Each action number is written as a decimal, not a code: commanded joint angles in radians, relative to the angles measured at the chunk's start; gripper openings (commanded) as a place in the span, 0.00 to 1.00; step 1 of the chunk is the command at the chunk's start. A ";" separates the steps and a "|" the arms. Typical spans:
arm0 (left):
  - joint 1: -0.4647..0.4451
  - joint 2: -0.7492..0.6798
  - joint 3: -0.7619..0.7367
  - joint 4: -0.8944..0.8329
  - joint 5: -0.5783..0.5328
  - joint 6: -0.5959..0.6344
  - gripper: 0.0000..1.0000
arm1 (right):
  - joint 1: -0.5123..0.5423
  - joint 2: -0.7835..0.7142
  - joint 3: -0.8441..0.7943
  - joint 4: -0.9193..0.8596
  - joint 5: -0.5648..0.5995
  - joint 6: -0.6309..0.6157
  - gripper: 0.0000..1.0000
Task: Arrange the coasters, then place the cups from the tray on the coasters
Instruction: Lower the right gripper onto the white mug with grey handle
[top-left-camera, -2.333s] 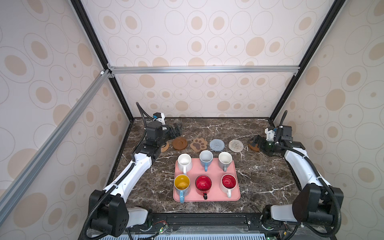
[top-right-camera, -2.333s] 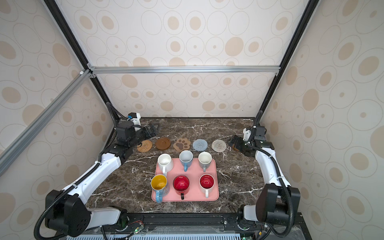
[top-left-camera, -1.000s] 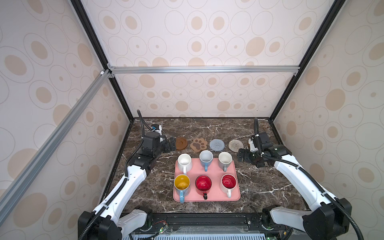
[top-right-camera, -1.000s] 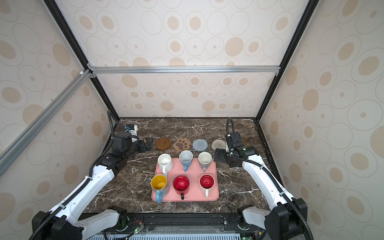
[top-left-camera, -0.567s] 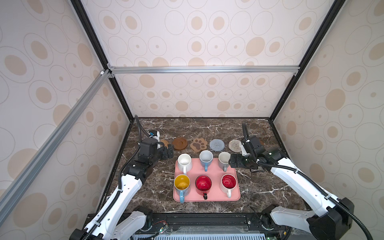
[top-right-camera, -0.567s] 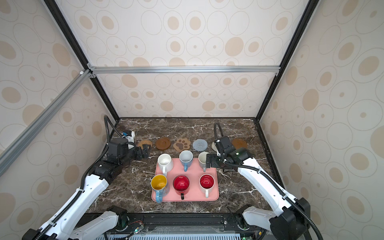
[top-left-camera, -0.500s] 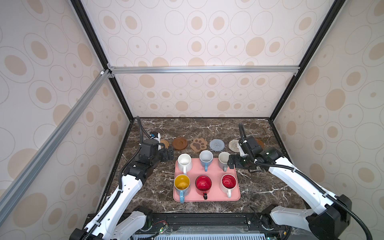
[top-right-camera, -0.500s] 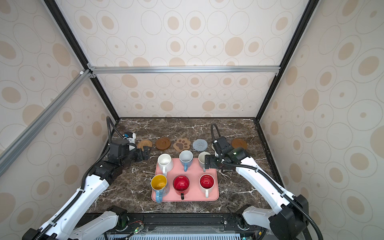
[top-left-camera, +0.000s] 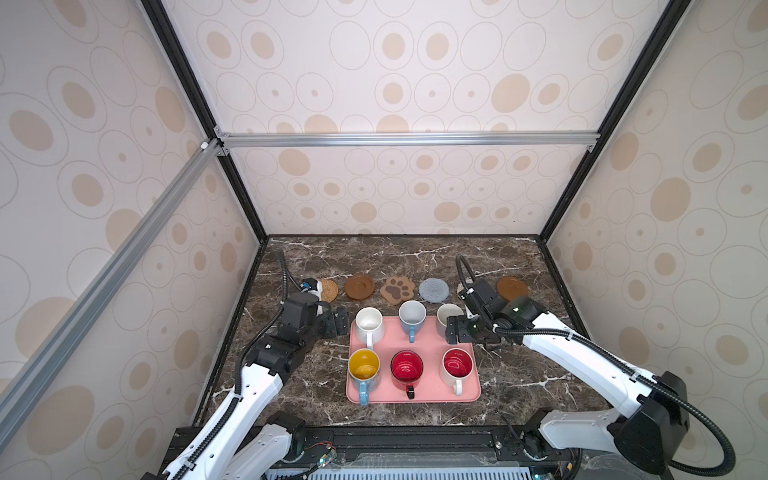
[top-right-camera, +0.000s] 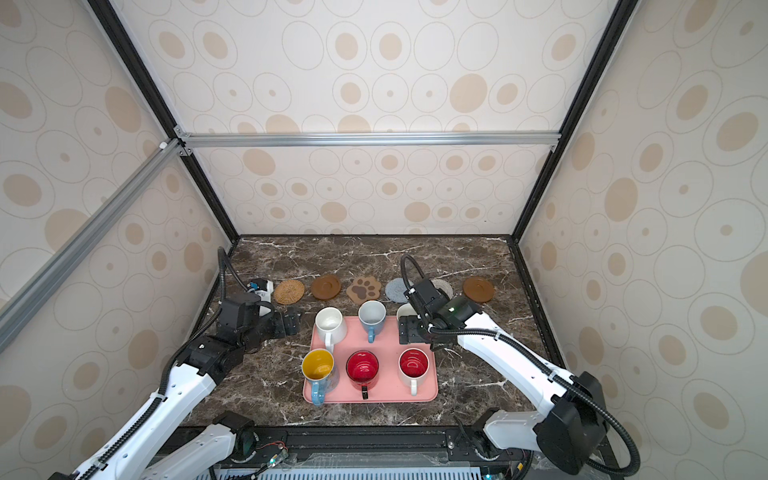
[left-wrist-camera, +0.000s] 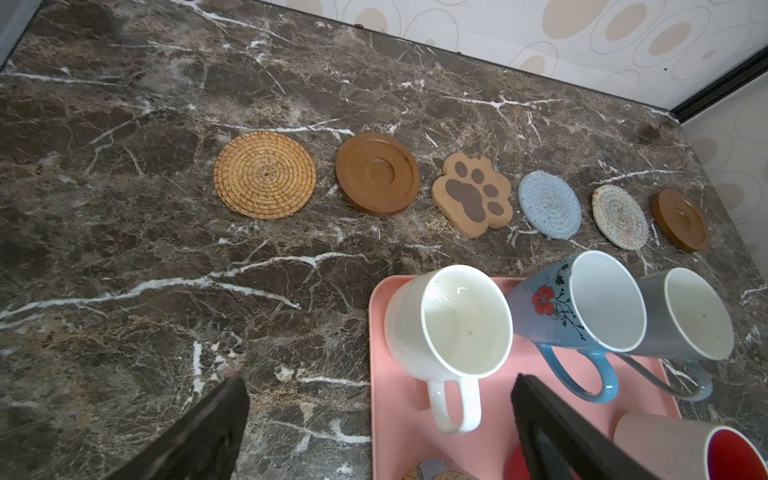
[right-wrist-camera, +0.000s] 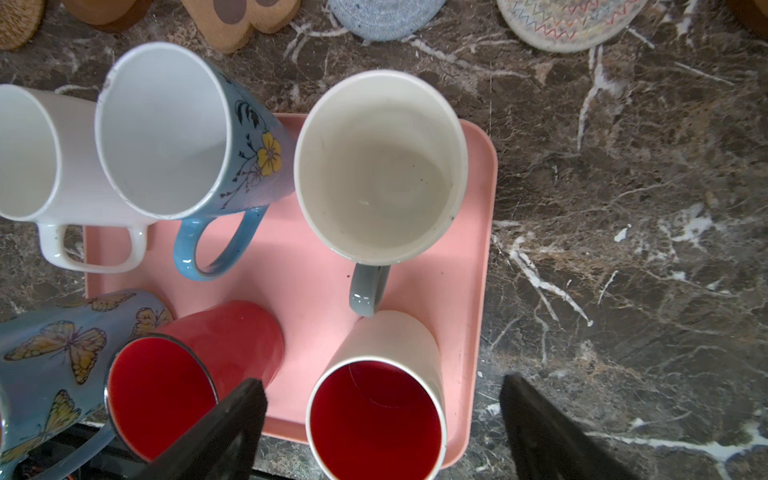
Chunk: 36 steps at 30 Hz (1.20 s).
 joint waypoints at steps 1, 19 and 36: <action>-0.013 -0.008 0.001 0.047 0.016 -0.040 1.00 | 0.020 0.036 -0.007 -0.010 0.052 0.045 0.91; -0.029 0.026 -0.020 0.128 0.019 -0.085 1.00 | 0.086 0.109 -0.042 0.065 0.132 0.151 0.79; -0.032 0.059 -0.012 0.144 0.004 -0.074 1.00 | 0.086 0.196 -0.007 0.100 0.164 0.156 0.68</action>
